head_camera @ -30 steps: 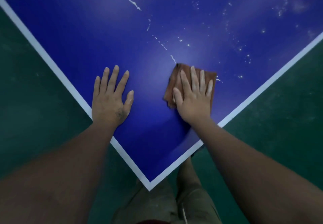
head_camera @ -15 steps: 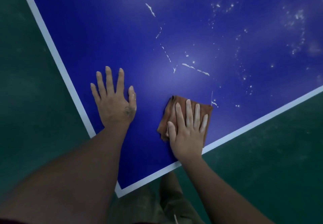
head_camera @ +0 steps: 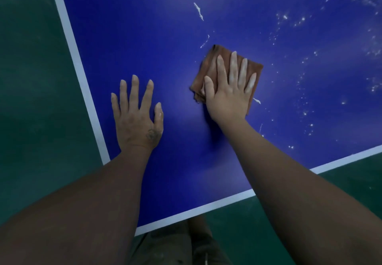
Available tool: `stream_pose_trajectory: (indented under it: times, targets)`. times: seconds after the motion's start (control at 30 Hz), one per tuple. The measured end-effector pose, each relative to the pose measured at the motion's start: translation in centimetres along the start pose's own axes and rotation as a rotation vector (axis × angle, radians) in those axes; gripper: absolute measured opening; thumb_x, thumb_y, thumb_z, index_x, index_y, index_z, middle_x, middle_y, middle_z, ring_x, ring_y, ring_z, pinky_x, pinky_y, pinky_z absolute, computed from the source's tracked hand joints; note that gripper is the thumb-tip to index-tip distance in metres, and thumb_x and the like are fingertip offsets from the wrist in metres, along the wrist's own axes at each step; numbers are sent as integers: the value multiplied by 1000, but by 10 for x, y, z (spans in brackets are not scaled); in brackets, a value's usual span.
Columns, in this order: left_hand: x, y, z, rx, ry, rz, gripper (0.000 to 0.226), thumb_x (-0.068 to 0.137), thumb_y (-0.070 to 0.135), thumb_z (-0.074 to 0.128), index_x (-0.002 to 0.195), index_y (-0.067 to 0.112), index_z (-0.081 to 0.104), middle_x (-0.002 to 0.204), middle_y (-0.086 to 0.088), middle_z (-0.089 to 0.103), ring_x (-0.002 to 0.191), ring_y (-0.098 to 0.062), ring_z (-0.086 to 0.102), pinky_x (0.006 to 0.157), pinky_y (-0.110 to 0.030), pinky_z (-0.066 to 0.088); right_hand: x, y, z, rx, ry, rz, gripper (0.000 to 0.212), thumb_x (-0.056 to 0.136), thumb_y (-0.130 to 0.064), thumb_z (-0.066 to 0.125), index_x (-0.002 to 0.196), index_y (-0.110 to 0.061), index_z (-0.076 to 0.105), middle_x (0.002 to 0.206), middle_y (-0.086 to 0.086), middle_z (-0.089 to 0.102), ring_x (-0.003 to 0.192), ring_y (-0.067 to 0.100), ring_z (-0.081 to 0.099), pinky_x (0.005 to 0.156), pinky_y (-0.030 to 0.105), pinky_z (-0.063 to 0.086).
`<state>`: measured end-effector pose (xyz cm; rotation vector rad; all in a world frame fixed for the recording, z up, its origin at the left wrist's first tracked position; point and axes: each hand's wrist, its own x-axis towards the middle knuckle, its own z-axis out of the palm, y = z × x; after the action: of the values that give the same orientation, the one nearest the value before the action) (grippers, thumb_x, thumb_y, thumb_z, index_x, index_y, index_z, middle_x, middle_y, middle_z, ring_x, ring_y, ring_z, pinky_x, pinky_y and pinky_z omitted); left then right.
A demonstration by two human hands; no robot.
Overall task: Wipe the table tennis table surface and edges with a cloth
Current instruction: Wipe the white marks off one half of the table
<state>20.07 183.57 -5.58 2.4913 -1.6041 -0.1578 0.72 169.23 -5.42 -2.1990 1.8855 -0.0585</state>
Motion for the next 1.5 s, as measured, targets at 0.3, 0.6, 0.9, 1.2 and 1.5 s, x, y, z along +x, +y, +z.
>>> stream_pose_trajectory:
  times: [0.3,0.6,0.9,1.2,1.5]
  targets:
    - [1,2,-5,-36,-22,-14,59,118,45,26,174,25,26,183,-8,14,170,-34,5,136,-61,8,-114,-29,17,-56,70,-59,64,111,-51,47,169,-27,33,179,6,19,167,33,12,132,64,8]
    - [3,-2,2,-44,-6,-11,58,118,41,22,174,28,21,184,-7,11,170,-34,3,136,-60,7,27,-25,-2,5,-18,33,66,110,-61,30,171,-39,17,181,-7,1,167,23,-6,132,57,-8]
    - [3,-5,-3,-72,-38,-15,58,117,41,18,173,26,25,184,-6,10,170,-33,2,137,-59,6,-65,-32,8,-111,-4,2,64,113,-53,32,172,-32,20,181,0,5,168,28,-2,132,59,-4]
    - [4,-4,-1,-123,13,-48,58,118,38,24,170,15,31,183,-4,17,170,-29,8,138,-55,6,19,-65,4,-80,0,-318,66,109,-59,30,170,-33,29,180,-3,14,168,27,5,133,58,0]
    - [4,-3,-1,-125,25,-55,57,117,38,29,168,14,37,182,-6,21,170,-30,11,137,-58,11,69,2,-21,-122,-23,-234,69,109,-62,24,172,-33,22,181,-4,6,168,26,-2,132,61,-1]
